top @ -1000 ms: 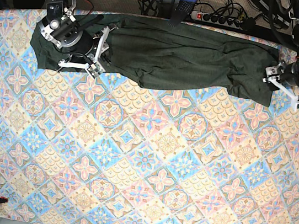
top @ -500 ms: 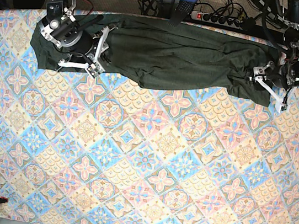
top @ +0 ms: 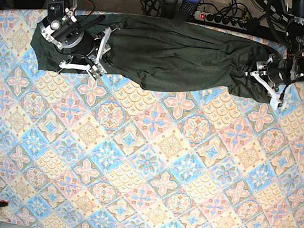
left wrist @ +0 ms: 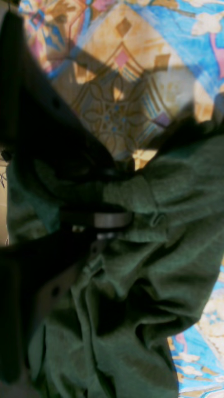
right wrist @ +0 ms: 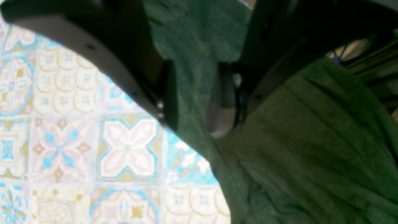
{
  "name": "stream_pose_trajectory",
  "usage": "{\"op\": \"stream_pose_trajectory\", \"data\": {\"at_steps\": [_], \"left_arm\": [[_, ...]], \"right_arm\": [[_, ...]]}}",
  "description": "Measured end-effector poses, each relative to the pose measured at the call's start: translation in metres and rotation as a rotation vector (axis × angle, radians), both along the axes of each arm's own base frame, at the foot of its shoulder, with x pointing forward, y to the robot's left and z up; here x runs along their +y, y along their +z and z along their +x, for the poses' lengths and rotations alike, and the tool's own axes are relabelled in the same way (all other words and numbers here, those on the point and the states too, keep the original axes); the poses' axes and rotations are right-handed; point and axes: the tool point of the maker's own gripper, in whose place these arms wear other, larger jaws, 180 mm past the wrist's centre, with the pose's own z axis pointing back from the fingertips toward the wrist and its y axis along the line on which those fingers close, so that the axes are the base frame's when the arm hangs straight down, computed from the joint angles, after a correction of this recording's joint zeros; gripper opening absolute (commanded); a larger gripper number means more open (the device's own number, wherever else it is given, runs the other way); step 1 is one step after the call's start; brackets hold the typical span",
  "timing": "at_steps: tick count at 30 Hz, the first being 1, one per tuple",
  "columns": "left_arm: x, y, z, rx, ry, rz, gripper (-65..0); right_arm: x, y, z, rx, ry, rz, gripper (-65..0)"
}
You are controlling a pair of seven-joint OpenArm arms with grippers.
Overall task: Fold the T-shirt properly
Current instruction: 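Grasp the strip's end with the left gripper and push it toward the right gripper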
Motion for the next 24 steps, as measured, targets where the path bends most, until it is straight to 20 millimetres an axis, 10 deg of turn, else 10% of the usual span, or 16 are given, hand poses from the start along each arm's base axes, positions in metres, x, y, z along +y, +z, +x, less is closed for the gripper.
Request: {"op": "stream_pose_trajectory", "data": {"at_steps": [24], "left_arm": [[0.125, 0.05, 0.045, -0.259, 0.142, 0.368, -65.0]], "right_arm": [[-0.002, 0.001, 0.002, -0.007, -0.004, -0.001, -45.8]]}}
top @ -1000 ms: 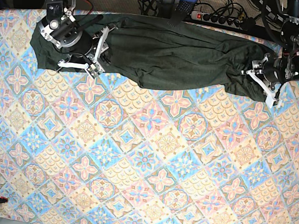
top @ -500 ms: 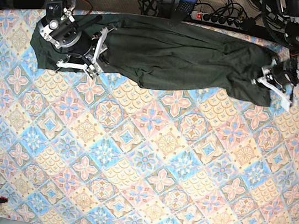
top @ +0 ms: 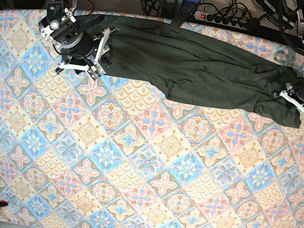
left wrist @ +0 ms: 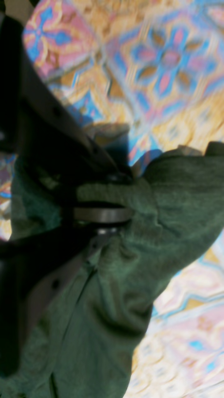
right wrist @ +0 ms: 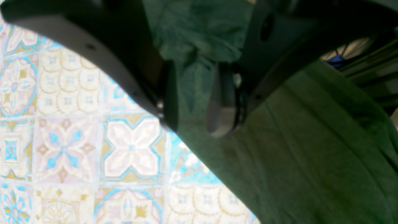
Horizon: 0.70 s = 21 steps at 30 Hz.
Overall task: Fold the T-shirt properly
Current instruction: 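Grasp the strip's end with the left gripper and push it toward the right gripper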
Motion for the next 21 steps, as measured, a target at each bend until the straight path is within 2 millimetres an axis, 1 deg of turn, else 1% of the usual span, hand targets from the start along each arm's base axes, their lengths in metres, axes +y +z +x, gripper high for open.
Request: {"op": "stream_pose_trajectory", "data": {"at_steps": [3, 5, 8, 10, 11, 14, 18, 21], "left_arm": [[-0.006, 0.009, 0.0, -0.014, -0.016, 0.009, -65.0], [-0.02, 0.02, -0.003, -0.023, -0.063, 0.011, -65.0], [-0.06, 0.032, -0.008, -0.052, -0.087, -0.028, -65.0], [-0.096, 0.035, -0.013, -0.059, -0.116, -0.109, -65.0], [-0.11, 0.036, -0.012, -0.067, -0.126, -0.138, -65.0], [-0.143, 0.035, -0.015, -0.037, -0.183, -0.182, -65.0], [-0.182, 0.031, -0.015, -0.039, -0.211, -0.259, -65.0], [-0.212, 0.028, -0.017, -0.032, -0.246, -0.319, -65.0]], "right_arm": [[0.0, 0.0, 0.0, -0.001, 0.0, 0.001, -45.8], [0.0, 0.0, 0.0, -0.001, -0.001, 0.0, -45.8], [-0.002, 0.0, 0.0, 0.0, -0.004, -0.003, -45.8], [-0.003, 0.001, 0.001, -0.003, -0.012, 0.001, -45.8], [-0.005, 0.002, 0.003, -0.007, -0.018, 0.001, -45.8], [-0.018, 0.002, 0.004, -0.009, -0.045, -0.021, -45.8], [-0.033, 0.005, 0.009, -0.024, -0.09, -0.032, -45.8], [-0.051, 0.007, 0.01, -0.028, -0.14, -0.047, -45.8]]}}
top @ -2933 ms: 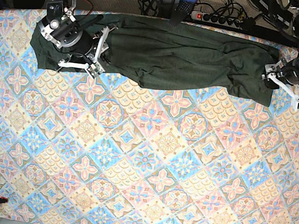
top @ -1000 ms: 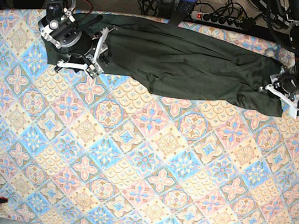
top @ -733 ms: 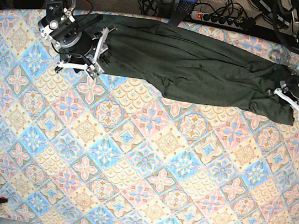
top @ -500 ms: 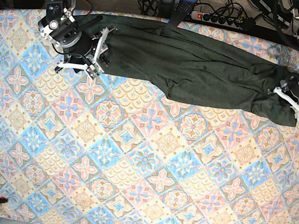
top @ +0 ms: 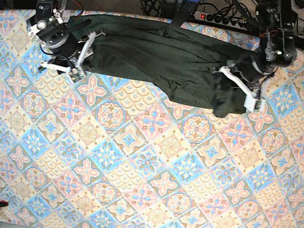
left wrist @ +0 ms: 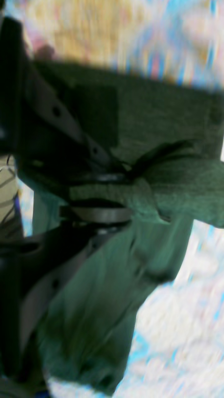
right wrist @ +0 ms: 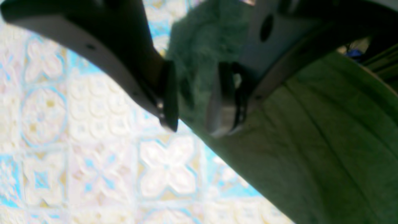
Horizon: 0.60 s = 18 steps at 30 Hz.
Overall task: Fold the T-shirt properly
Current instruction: 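Grasp the strip's end with the left gripper and push it toward the right gripper, then hold the strip's end with the left gripper while the right gripper regrasps its end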
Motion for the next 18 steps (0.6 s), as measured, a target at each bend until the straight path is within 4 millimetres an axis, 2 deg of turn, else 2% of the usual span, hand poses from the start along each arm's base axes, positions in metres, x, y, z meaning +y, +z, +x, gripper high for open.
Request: {"op": "stream_pose_trajectory", "data": {"at_steps": [6, 10, 13, 15, 18], "left_arm": [[-0.04, -0.001, -0.002, 0.007, -0.047, -0.068, -65.0], [-0.059, -0.001, -0.003, 0.009, -0.079, -0.098, -65.0], [-0.074, -0.009, -0.009, 0.04, -0.121, -0.119, -64.4], [-0.077, -0.013, -0.012, 0.056, -0.13, -0.122, -60.7], [-0.078, -0.011, -0.011, 0.05, -0.131, -0.123, -50.7]], "right_arm": [[-0.023, 0.005, 0.003, -0.016, -0.055, -0.032, -45.8], [-0.028, 0.005, 0.004, -0.018, -0.065, -0.037, -45.8], [-0.027, 0.005, 0.004, -0.018, -0.065, -0.037, -45.8], [-0.026, 0.006, 0.004, -0.019, -0.065, -0.032, -45.8], [-0.027, 0.005, 0.004, -0.018, -0.065, -0.034, -45.8]]}}
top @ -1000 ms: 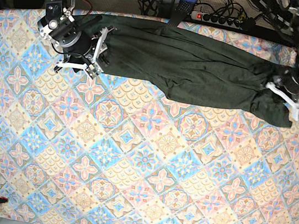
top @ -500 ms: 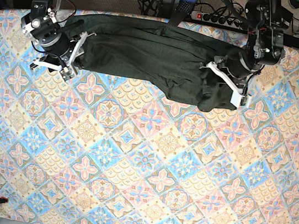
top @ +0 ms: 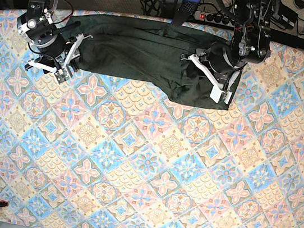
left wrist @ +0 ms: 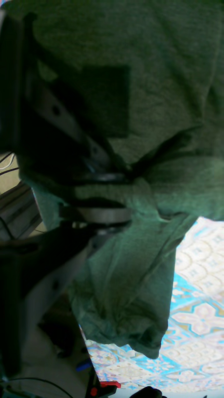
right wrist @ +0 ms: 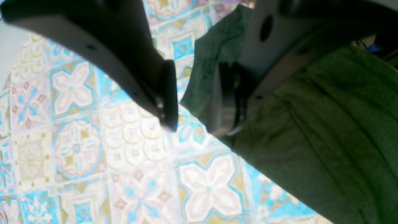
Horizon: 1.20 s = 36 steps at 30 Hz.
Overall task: Fold the T-shirt properly
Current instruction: 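Hold the strip's end with the left gripper while the right gripper regrasps its end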
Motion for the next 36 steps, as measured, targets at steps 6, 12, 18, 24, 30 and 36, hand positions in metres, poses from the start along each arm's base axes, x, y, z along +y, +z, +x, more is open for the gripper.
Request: {"op": "stream_pose_trajectory", "data": {"at_steps": [6, 12, 18, 24, 30, 36], "left_arm": [[0.015, 0.004, -0.009, 0.038, -0.053, 0.057, -28.4], [0.067, 0.026, 0.015, -0.055, 0.02, 0.162, -24.7], [0.112, 0.032, 0.021, -0.069, 0.065, 0.253, -24.7], [0.123, 0.029, 0.021, -0.059, 0.061, 0.279, -24.7], [0.125, 0.016, 0.015, -0.015, 0.063, 0.271, -24.7], [0.125, 0.016, 0.015, -0.014, 0.064, 0.267, -24.7]], "right_arm": [[0.0, 0.0, 0.0, 0.0, 0.0, -0.001, -45.8], [-0.003, -0.002, -0.001, 0.009, -0.001, -0.007, -45.5], [-0.016, -0.041, -0.023, 0.158, -0.047, -0.018, -45.3], [-0.022, -0.071, -0.04, 0.262, -0.083, 0.002, -39.5], [-0.024, -0.079, -0.036, 0.27, -0.1, 0.021, -35.8], [-0.026, -0.089, -0.045, 0.307, -0.109, 0.03, -35.4]]}}
